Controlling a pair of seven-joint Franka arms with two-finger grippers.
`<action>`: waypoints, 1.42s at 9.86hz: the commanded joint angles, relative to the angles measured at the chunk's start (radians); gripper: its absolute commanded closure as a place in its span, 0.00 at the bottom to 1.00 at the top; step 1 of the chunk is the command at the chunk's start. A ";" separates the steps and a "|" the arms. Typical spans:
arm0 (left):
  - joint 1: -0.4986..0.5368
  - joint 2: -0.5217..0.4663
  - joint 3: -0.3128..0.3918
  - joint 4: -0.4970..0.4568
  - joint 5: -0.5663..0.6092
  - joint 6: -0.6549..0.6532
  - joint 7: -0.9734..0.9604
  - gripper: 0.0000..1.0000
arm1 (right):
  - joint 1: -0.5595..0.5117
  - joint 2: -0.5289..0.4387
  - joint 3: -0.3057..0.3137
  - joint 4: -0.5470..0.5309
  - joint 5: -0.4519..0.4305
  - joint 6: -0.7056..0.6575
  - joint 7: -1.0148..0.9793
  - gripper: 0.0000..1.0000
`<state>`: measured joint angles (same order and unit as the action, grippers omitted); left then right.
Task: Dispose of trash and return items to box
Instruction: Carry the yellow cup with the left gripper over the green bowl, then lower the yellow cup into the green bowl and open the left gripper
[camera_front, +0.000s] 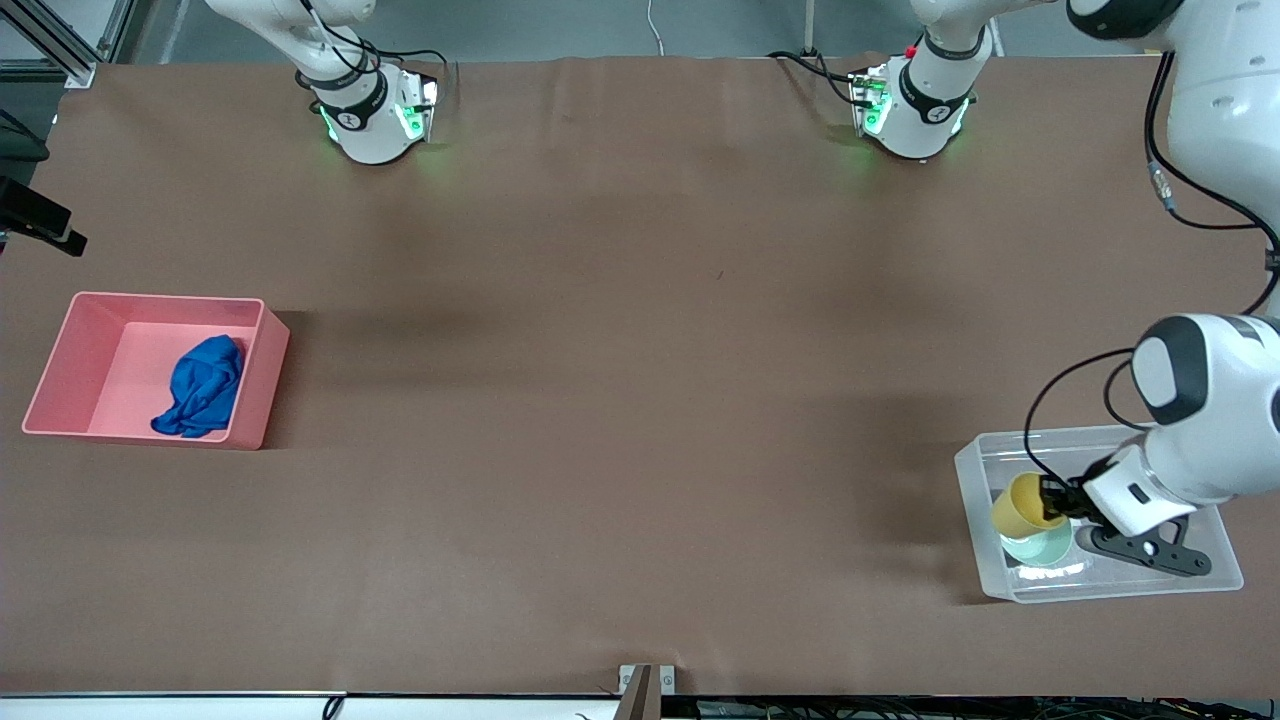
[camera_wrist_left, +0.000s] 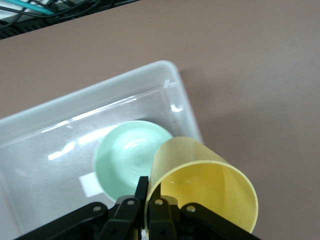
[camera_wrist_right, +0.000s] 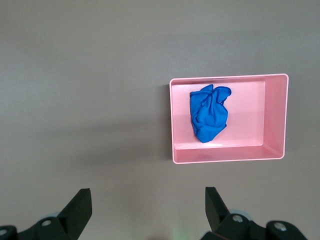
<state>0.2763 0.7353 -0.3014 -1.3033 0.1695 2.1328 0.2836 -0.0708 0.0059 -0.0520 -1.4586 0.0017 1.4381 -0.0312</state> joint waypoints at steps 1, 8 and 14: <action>0.029 0.047 0.002 0.041 0.018 -0.031 0.070 1.00 | 0.005 -0.012 0.001 -0.009 -0.015 -0.004 0.004 0.00; 0.050 0.142 0.007 0.032 0.018 0.047 0.069 0.72 | 0.003 -0.012 0.000 -0.009 -0.014 -0.002 0.005 0.00; 0.052 -0.104 -0.034 -0.077 0.022 0.024 -0.016 0.00 | 0.003 -0.012 0.000 -0.009 -0.014 -0.004 0.004 0.00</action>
<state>0.3276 0.7383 -0.3277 -1.2675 0.1745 2.1695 0.3072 -0.0700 0.0058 -0.0530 -1.4586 0.0016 1.4372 -0.0311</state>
